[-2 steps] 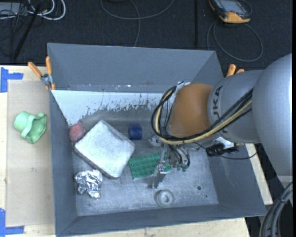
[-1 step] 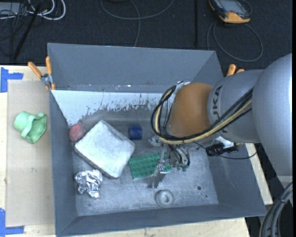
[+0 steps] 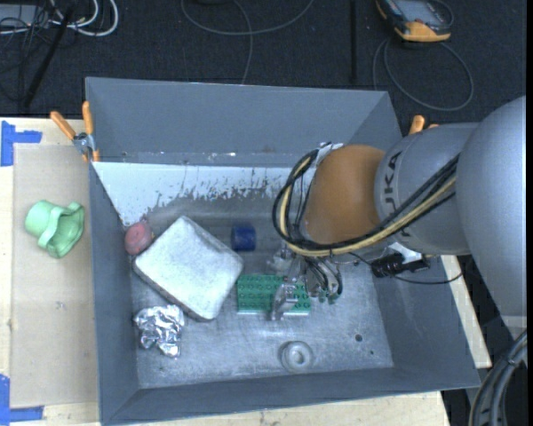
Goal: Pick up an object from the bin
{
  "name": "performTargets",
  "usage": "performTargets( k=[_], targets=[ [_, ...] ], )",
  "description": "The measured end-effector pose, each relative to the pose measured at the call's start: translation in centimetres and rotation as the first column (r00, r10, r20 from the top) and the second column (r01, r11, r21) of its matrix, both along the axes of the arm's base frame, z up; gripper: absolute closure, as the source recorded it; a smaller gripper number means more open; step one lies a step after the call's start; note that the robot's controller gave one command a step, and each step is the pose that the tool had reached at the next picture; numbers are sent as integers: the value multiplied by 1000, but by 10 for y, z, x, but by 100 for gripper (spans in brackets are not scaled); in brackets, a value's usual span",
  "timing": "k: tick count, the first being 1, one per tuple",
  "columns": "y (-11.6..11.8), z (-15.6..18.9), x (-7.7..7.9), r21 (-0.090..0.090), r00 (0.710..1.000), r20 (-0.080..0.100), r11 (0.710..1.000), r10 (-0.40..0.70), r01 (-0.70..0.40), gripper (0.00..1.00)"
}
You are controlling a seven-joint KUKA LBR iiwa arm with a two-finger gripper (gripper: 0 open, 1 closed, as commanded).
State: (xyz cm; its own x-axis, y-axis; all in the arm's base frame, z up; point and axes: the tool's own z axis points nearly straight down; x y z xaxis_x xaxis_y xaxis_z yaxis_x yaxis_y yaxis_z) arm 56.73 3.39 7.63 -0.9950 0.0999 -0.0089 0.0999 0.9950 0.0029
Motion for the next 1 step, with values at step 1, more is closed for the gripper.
performTargets(
  k=[1],
  targets=[
    [1, 7, 0, -1, 1000, -8, 1000, 3, -3, 100]
  ],
)
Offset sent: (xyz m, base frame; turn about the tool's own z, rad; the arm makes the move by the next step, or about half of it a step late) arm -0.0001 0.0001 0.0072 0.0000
